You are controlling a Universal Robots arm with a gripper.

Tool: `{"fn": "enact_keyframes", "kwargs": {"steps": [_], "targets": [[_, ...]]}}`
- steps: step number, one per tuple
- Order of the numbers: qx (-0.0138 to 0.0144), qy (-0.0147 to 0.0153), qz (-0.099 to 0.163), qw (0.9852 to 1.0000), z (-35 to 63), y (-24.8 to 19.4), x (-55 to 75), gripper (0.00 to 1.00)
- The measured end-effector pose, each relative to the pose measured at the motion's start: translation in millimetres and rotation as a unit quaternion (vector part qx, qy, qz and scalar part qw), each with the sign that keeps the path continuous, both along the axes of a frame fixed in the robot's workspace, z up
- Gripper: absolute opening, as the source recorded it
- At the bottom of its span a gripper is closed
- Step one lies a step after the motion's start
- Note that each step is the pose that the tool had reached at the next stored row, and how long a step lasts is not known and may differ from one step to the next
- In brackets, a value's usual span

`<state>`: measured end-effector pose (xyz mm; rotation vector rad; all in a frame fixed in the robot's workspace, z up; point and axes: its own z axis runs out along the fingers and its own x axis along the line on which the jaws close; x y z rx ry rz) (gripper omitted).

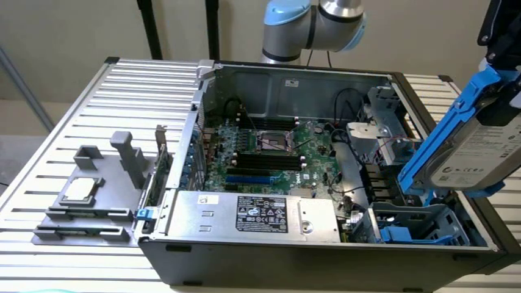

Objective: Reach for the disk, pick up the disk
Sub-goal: 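Pick up the disk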

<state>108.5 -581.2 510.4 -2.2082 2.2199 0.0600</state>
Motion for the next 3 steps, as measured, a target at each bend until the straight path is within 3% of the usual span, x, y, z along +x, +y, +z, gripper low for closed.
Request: {"fn": "enact_keyframes", "kwargs": {"steps": [3], "targets": [[0.0, 0.0, 0.0, 1.0, 0.0, 0.0, 0.0, 0.33]]}}
